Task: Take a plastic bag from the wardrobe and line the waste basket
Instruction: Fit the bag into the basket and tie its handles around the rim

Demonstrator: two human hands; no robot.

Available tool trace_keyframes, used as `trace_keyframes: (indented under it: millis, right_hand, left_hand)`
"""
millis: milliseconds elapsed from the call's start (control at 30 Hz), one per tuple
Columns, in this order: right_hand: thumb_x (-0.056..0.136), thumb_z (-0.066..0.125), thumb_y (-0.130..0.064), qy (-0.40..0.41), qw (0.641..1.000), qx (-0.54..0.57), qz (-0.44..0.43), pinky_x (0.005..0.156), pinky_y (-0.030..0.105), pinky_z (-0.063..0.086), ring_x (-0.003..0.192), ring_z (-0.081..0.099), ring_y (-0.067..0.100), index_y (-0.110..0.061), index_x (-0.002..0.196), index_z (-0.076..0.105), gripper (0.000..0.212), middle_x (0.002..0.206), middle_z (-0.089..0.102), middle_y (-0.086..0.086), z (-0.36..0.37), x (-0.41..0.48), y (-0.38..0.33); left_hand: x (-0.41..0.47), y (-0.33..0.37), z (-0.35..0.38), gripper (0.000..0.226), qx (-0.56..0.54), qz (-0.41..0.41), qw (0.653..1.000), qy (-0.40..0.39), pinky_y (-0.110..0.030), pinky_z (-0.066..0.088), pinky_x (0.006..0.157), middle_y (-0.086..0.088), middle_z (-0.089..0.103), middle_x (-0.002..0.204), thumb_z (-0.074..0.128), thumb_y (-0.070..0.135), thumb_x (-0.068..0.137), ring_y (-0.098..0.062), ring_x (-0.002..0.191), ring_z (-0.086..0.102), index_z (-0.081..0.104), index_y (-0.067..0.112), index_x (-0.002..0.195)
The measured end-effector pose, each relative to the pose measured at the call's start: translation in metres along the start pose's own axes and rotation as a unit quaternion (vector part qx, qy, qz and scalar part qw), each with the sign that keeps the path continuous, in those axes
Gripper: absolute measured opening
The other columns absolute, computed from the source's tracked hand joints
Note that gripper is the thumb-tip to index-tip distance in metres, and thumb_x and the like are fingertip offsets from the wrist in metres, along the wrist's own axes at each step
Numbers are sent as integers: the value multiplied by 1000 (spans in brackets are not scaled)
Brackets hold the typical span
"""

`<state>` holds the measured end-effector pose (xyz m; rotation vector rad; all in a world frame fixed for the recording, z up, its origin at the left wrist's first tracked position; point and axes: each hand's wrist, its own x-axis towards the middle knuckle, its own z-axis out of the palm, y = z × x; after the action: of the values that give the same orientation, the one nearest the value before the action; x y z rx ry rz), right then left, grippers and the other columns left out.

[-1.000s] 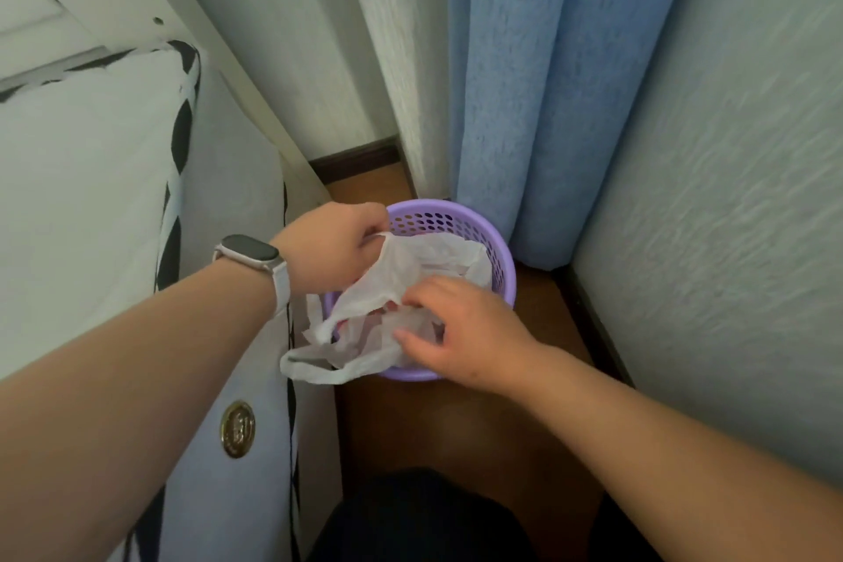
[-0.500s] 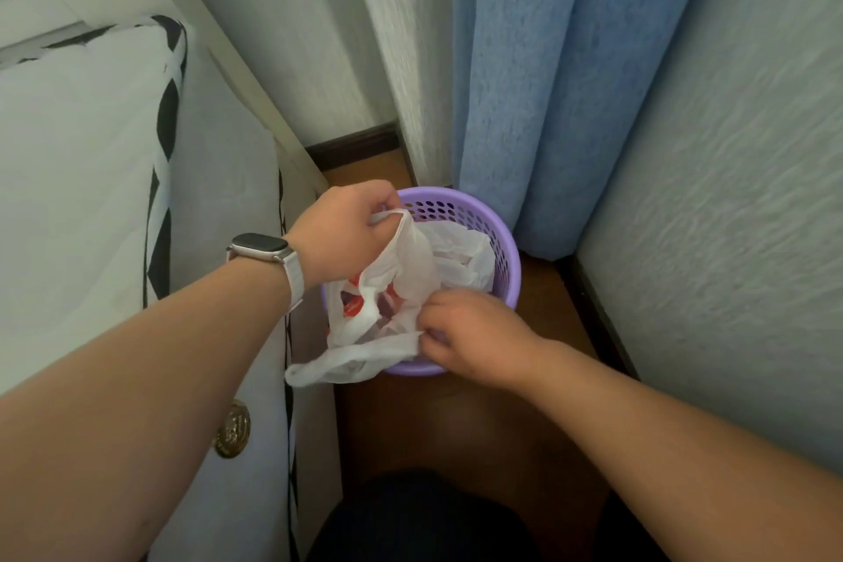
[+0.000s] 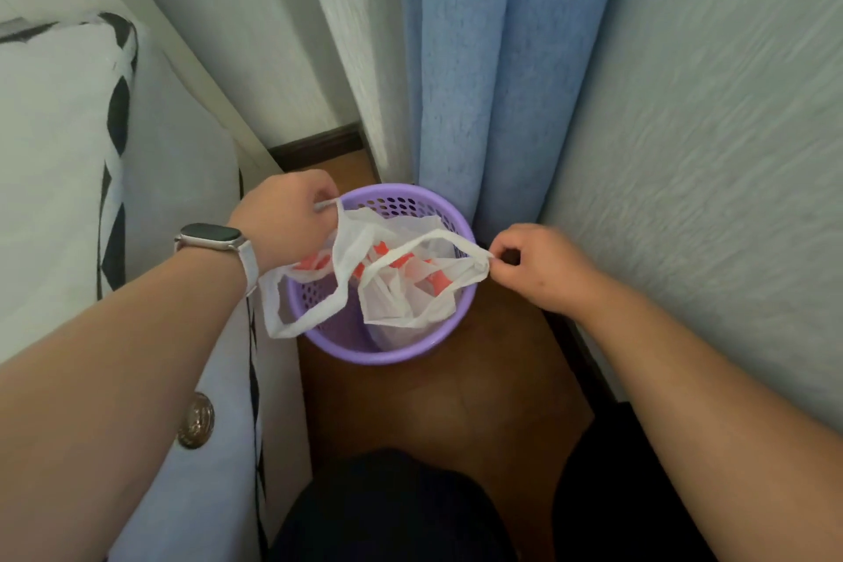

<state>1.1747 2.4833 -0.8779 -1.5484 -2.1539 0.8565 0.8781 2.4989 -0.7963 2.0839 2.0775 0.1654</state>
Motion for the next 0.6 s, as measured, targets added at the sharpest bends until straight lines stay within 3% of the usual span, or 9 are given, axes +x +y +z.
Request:
trace_keyframes:
  millis: [200, 300, 367, 433, 500, 600]
  right_hand:
    - [85, 68, -24, 7, 999, 31, -18, 73, 40, 51, 76, 61, 17, -18, 78, 68, 9, 80, 64, -2, 5, 3, -7]
    - [82, 68, -18, 16, 998, 52, -36, 73, 40, 51, 74, 60, 16, -18, 77, 66, 5, 79, 64, -2, 8, 4, -15]
    - [80, 68, -15, 23, 997, 59, -39, 71, 39, 51, 72, 60, 16, -19, 76, 64, 7, 78, 64, -3, 10, 4, -17]
    - [78, 68, -12, 20, 997, 61, -35, 70, 39, 52, 72, 60, 16, -18, 77, 64, 7, 78, 64, -3, 10, 5, -15]
    - [77, 65, -7, 6, 998, 54, -31, 71, 39, 52, 72, 60, 17, -17, 77, 66, 11, 77, 65, -3, 10, 7, -13]
    - [74, 59, -3, -34, 998, 35, -26, 71, 40, 54, 72, 62, 16, -19, 74, 67, 17, 75, 66, -5, 11, 8, -13]
  left_hand:
    - [-10, 32, -16, 38, -238, 74, 969, 3, -26, 42, 91, 4, 62, 110, 42, 31, 89, -10, 104, 55, 65, 20, 117]
    - [-11, 33, -5, 43, -54, 104, 989, -91, -33, 43, 94, 4, 59, 123, 50, 49, 93, -15, 112, 54, 55, 26, 129]
    - [-10, 28, 6, 57, 66, 62, 975, -201, -35, 44, 97, 4, 54, 134, 50, 60, 88, -19, 118, 53, 48, 29, 136]
    - [-9, 24, 13, 50, 125, 32, 954, -270, -35, 49, 92, 6, 59, 122, 50, 60, 87, -19, 108, 58, 52, 33, 130]
    - [-9, 22, 16, 27, 155, 45, 949, -273, -33, 54, 82, 8, 62, 100, 52, 47, 91, -15, 88, 60, 59, 32, 113]
    - [-8, 21, 16, 9, 161, 84, 956, -230, -31, 53, 74, 8, 61, 86, 52, 34, 94, -13, 76, 57, 60, 30, 95]
